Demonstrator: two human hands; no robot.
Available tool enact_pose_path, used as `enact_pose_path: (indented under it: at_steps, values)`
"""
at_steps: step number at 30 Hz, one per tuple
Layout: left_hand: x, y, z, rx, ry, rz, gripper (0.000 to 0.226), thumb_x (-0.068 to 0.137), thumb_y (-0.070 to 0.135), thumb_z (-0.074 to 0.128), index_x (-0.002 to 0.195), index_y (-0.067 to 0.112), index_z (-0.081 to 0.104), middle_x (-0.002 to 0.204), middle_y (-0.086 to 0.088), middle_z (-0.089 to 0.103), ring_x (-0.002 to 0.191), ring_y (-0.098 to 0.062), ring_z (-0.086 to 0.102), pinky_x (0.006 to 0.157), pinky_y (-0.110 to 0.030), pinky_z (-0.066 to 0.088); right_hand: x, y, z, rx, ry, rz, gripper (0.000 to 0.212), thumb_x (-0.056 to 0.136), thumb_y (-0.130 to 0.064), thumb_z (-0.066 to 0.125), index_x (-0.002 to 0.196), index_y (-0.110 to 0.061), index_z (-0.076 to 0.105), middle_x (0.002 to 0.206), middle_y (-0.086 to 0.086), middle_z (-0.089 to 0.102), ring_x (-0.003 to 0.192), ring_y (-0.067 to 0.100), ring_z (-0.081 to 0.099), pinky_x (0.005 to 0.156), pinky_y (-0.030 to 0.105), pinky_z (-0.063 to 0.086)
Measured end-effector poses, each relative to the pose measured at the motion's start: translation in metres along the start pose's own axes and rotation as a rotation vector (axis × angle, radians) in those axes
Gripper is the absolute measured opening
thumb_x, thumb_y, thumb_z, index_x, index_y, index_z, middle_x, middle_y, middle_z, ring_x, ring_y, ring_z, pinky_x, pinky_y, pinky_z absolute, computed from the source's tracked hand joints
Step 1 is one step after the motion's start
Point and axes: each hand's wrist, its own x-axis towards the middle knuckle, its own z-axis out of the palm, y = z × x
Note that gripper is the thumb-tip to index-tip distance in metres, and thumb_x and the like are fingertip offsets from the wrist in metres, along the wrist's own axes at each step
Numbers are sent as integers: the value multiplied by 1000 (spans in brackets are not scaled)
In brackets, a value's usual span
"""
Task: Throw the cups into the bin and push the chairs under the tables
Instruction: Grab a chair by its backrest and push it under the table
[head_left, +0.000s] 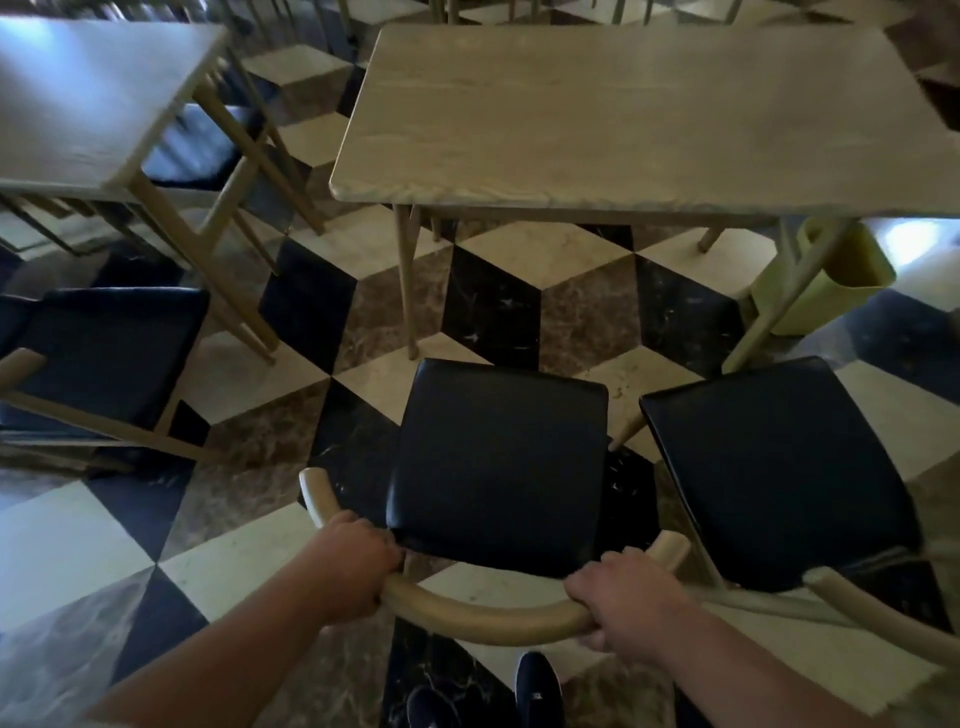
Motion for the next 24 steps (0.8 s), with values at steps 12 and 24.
enact_pose_path:
  at_steps: [12,24]
  values:
    - [64,-84,-49,27,90,32,41,89,47,68,128,36,63,122,5,67,118,-21,61,112,-45,38,62,14,-61,-9,136,185,30,94,-37,63,122,-27,59,115,2,65,106,28,60,91,44,40]
    - [130,-133,-113,38,59,66,43,89,52,67,128,35,61,122,4,66,117,-22,60,108,-46,38,110,86,-129,-71,101,205,34,92,-47,68,119,-27,61,115,1,64,108,27,59,94,46,39]
